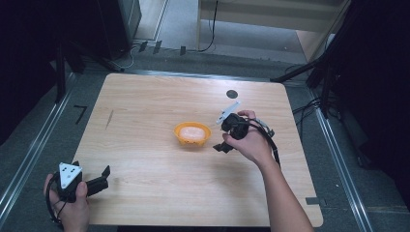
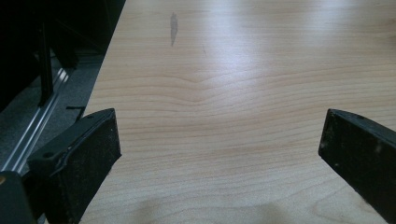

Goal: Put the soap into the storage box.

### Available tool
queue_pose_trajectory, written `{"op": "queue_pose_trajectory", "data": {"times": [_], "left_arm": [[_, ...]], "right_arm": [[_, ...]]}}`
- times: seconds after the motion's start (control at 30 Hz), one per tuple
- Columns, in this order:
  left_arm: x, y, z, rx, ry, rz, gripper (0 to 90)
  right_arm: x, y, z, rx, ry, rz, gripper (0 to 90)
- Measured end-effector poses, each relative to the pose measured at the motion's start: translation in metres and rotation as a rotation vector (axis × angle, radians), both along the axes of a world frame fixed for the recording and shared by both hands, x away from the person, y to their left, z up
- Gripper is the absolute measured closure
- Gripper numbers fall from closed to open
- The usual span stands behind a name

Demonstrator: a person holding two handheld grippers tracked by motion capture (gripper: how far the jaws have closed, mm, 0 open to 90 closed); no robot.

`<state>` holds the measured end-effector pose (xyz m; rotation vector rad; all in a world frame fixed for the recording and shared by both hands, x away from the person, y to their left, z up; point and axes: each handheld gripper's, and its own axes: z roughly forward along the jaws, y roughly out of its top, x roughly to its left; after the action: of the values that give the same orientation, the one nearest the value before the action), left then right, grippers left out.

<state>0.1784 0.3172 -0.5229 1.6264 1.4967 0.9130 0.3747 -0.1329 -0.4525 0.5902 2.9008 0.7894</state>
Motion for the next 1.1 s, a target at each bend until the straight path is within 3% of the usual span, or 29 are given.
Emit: {"op": "queue_pose_trajectory", "data": {"times": [1.1], "left_arm": [[0.001,-0.001,0.000,0.012,0.002,0.002,0.0]], "right_arm": [[-0.055,-0.083,-0.025,0.083,-0.024,-0.167,13.4]]}}
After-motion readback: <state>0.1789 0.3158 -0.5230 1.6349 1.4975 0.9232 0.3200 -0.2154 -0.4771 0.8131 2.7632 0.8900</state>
